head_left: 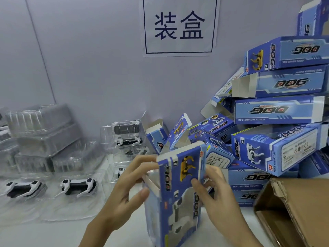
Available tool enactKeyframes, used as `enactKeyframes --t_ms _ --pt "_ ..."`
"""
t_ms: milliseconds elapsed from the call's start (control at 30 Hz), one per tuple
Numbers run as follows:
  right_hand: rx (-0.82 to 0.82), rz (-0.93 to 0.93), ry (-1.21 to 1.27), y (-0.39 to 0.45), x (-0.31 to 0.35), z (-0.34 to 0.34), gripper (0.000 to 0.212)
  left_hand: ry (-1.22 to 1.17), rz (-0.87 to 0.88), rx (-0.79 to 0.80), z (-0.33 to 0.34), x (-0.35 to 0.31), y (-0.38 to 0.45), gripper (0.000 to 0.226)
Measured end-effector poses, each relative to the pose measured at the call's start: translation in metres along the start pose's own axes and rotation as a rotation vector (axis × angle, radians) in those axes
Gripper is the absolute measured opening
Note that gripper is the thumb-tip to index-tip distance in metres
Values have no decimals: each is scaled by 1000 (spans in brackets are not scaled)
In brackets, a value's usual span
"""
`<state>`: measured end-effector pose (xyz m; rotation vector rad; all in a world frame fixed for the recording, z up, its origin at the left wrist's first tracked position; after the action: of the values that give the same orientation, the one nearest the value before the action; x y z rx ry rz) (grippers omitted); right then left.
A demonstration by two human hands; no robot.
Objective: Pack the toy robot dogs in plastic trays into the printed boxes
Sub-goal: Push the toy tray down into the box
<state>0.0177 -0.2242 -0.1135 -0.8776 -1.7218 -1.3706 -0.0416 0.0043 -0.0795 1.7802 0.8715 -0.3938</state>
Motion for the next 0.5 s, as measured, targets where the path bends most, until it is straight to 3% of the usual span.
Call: enactKeyframes --t_ms 67,167,333,400,500 --pt "-78 45 151 4 -3 -1 36 25 40 -38 3 -3 3 49" --pt "-139 99 229 4 -4 4 31 72 67 -95 14 -2 3 34" --pt "-43 182 372 -1 -3 13 24 -88 -65 -29 35 3 2 88" --pt "12 222 447 -4 3 16 22 -127 -62 -14 43 2 1 88" --pt "55 264 598 -8 11 17 26 -6 -56 -216 52 -3 1 68"
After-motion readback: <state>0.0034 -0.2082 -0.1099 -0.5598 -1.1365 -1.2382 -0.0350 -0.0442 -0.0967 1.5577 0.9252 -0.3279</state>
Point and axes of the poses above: each hand's wrist, its own y-axis towards the middle knuckle, its own z-axis out of the palm, x = y × z, the point moved 3 cm from there along y, towards the middle knuckle, and after that the axes turned 3 degrees about z, right-handed, at the moved point
